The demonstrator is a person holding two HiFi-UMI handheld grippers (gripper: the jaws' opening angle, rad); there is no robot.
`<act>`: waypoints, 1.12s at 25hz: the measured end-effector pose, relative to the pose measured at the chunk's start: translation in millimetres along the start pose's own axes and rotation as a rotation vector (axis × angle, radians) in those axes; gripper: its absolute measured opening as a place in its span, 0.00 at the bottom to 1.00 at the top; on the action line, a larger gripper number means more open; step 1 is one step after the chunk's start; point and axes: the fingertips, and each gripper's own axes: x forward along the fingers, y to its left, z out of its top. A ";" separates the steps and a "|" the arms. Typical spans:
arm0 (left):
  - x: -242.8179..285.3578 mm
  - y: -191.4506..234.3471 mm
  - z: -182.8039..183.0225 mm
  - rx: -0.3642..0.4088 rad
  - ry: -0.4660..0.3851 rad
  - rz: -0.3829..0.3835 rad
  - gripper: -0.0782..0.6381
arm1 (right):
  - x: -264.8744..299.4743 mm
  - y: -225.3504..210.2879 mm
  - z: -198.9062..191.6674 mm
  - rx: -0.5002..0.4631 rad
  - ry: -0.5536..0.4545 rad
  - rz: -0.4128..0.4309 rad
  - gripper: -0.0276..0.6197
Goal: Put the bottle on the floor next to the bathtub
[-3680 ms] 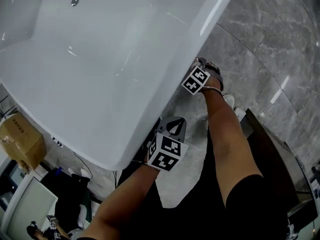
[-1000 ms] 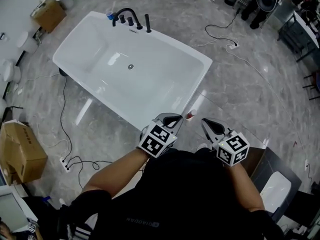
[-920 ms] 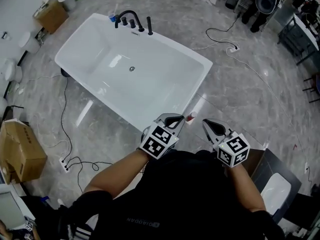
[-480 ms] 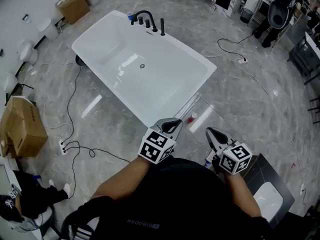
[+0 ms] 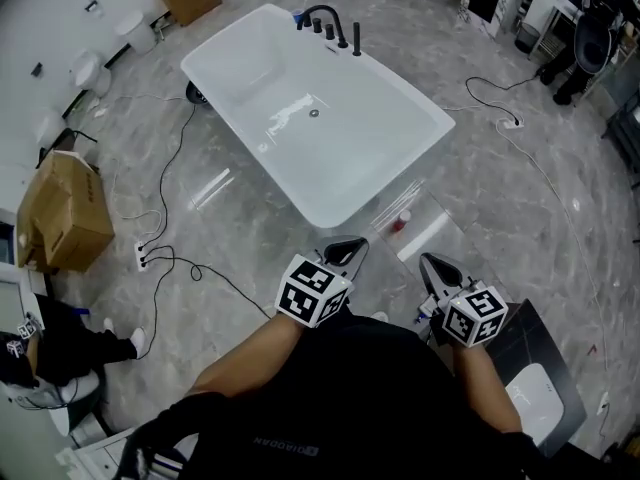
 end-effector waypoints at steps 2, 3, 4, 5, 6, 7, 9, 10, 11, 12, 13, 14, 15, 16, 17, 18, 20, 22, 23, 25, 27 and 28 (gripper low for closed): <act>-5.2 2.8 -1.9 0.003 -0.002 0.000 0.13 | -0.1 4.9 -1.6 -0.006 0.003 -0.008 0.10; -6.4 6.0 -1.7 0.006 -0.004 0.001 0.13 | 0.5 7.0 -1.5 -0.009 0.002 -0.014 0.10; -7.0 9.8 -1.3 0.009 -0.006 0.001 0.13 | 1.2 9.0 -1.2 -0.011 0.001 -0.022 0.10; -7.2 13.6 -1.6 0.010 -0.004 -0.001 0.13 | 1.8 10.8 -0.8 -0.011 0.000 -0.031 0.10; -7.1 17.4 -2.9 0.013 0.003 -0.003 0.13 | 2.3 12.0 0.0 -0.009 -0.001 -0.042 0.10; -6.7 21.4 -4.8 0.019 0.013 -0.005 0.13 | 3.1 12.5 1.5 -0.006 -0.005 -0.055 0.10; -7.2 28.2 -8.7 0.031 0.033 -0.009 0.13 | 4.8 13.4 4.6 0.000 -0.014 -0.077 0.10; -8.5 30.3 -10.4 0.035 0.038 -0.014 0.13 | 5.6 14.7 4.6 0.003 -0.017 -0.086 0.10; -9.9 32.0 -11.6 0.036 0.039 -0.020 0.13 | 6.5 16.3 3.9 0.005 -0.020 -0.093 0.10; -10.5 33.6 -11.9 0.037 0.039 -0.027 0.13 | 7.9 17.3 3.5 0.010 -0.023 -0.101 0.10; -9.9 34.9 -11.2 0.037 0.039 -0.035 0.13 | 9.4 17.5 3.6 0.017 -0.027 -0.109 0.10; -8.8 35.4 -10.0 0.041 0.041 -0.044 0.13 | 10.4 17.5 4.0 0.028 -0.031 -0.117 0.10; -7.9 34.9 -8.7 0.049 0.044 -0.054 0.13 | 10.5 18.2 3.9 0.038 -0.033 -0.123 0.10; -7.7 34.2 -7.4 0.060 0.048 -0.064 0.13 | 10.1 19.9 3.1 0.042 -0.031 -0.127 0.10; -8.5 34.1 -6.4 0.069 0.050 -0.072 0.13 | 10.0 22.2 1.5 0.042 -0.026 -0.130 0.10; -9.7 35.0 -5.7 0.075 0.052 -0.078 0.13 | 10.7 24.3 -0.6 0.039 -0.019 -0.133 0.10; -11.8 39.0 -5.8 0.076 0.054 -0.084 0.13 | 13.8 25.4 -3.2 0.035 -0.009 -0.139 0.10; -12.2 41.4 -6.4 0.078 0.061 -0.089 0.13 | 15.4 23.7 -2.3 0.042 -0.016 -0.149 0.10; -11.7 41.8 -6.3 0.082 0.064 -0.093 0.13 | 15.7 22.8 -1.1 0.046 -0.022 -0.154 0.10; -11.2 42.4 -6.3 0.094 0.071 -0.100 0.13 | 17.2 23.0 -0.5 0.049 -0.028 -0.158 0.10; -11.8 43.7 -6.5 0.100 0.074 -0.104 0.13 | 20.0 24.6 -1.6 0.047 -0.027 -0.157 0.10; -12.2 44.6 -6.1 0.103 0.073 -0.106 0.13 | 21.5 25.1 -1.7 0.046 -0.026 -0.157 0.10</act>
